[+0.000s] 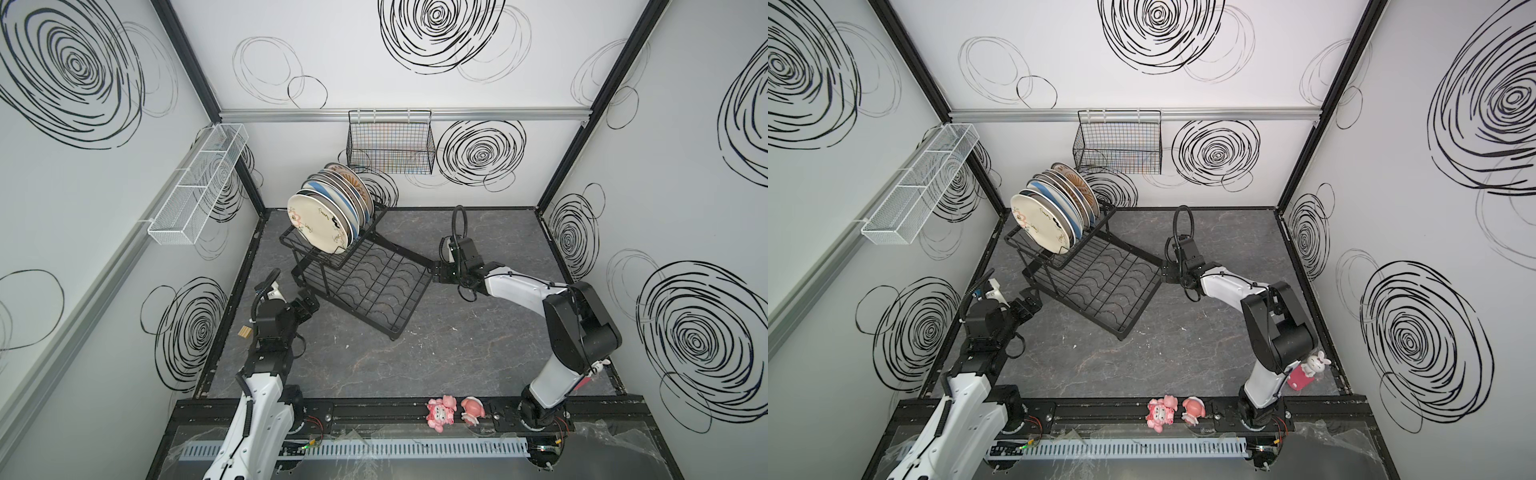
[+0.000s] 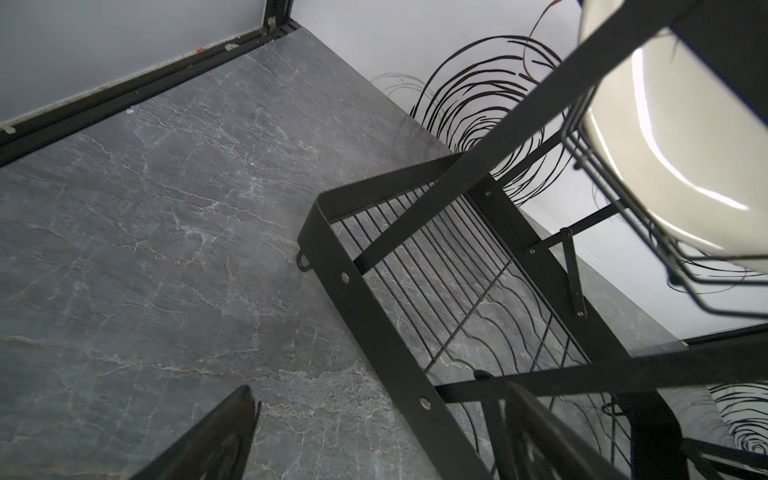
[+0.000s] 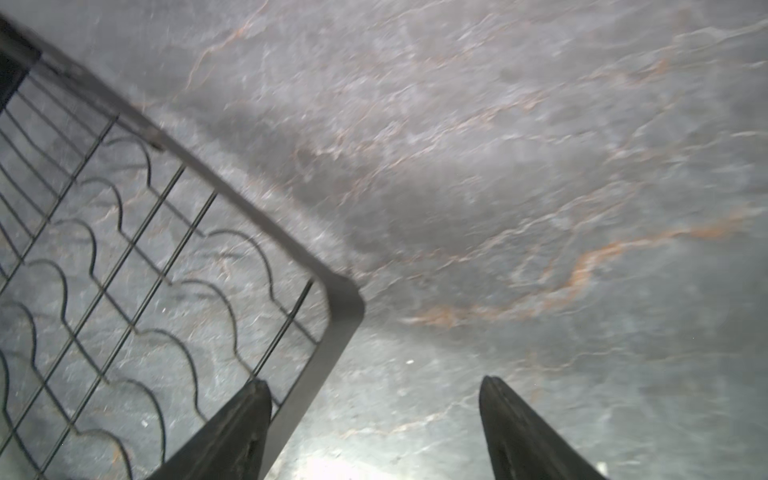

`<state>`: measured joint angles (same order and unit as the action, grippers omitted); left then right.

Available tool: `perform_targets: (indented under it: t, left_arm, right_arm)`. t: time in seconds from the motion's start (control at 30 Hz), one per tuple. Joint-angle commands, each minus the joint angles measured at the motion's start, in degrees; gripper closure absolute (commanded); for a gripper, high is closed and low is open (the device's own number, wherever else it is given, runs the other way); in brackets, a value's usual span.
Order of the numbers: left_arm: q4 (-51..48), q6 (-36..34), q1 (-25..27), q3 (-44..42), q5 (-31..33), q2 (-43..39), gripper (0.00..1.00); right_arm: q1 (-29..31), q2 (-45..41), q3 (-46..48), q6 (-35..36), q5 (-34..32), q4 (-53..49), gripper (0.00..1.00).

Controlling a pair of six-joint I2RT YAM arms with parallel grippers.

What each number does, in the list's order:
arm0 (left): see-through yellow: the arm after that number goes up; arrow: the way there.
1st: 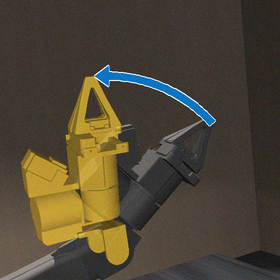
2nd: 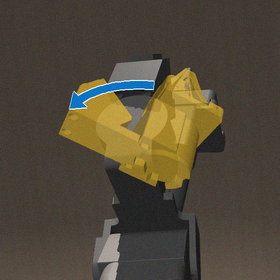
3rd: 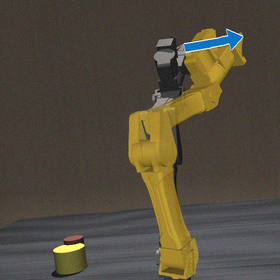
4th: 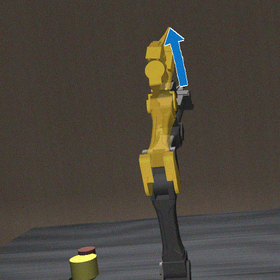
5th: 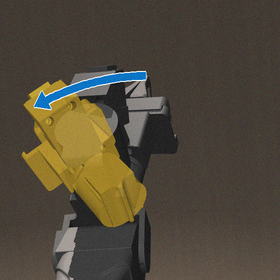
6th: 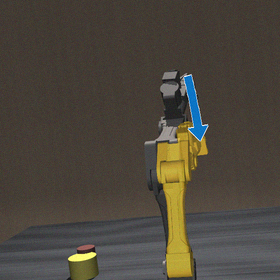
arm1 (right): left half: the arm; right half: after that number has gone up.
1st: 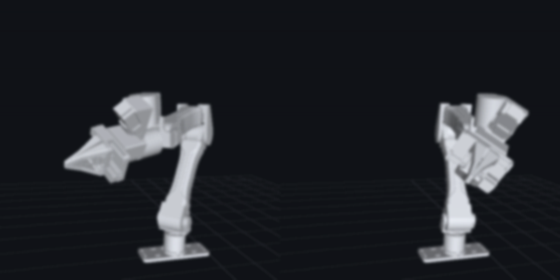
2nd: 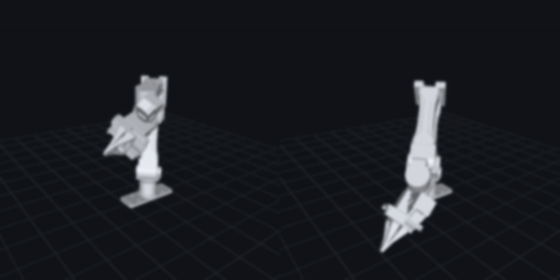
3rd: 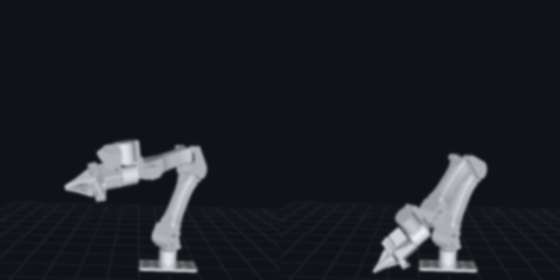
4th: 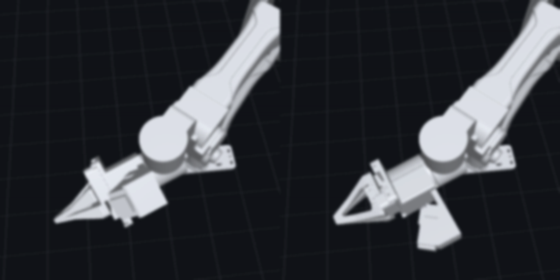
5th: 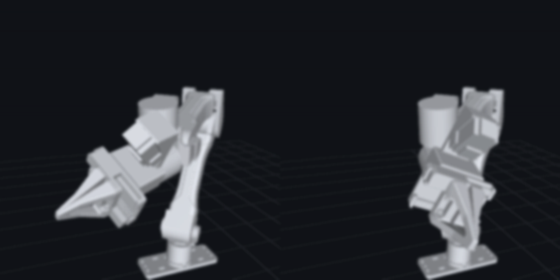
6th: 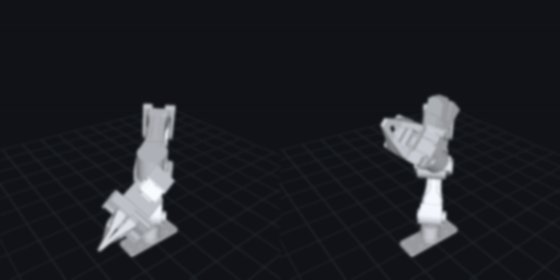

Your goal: Load the plates into the dish rack

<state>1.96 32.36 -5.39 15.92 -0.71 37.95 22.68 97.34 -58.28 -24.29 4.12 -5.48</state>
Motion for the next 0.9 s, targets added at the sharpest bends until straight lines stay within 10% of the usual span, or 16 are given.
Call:
perform_targets:
  t: [0.0,0.4,0.87]
  left_arm:
    - [4.7,-1.6,0.4,1.5,3.4,1.1,0.04]
    - [5.1,-1.9,0.6,2.0,4.4,4.0,0.04]
    - [5.1,-1.1,0.7,1.5,3.2,3.3,0.04]
  right_arm:
    - [-5.9,-1.7,2.9,2.4,-5.4,-6.9,0.18]
    - [-4.3,-14.3,6.6,-2.5,13.2,4.3,0.19]
    - [5.1,-0.1,-1.0,-1.6,0.8,-0.3,0.17]
